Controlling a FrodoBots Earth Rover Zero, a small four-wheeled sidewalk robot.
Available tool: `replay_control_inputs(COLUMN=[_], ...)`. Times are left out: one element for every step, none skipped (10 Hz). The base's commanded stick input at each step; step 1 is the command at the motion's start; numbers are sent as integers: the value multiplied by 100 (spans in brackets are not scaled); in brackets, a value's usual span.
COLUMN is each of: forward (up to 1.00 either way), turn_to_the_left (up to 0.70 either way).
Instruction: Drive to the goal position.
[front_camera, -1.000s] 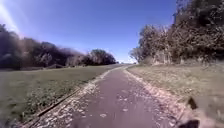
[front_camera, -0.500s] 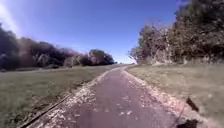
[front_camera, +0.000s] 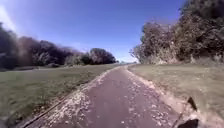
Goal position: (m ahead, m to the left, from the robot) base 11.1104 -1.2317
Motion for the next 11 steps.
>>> replay_control_inputs(forward=[100,100,100,100,100,100,100,100,100,100,100], turn_to_the_left=[0,0,0,0,0,0,0,0,0,0,0])
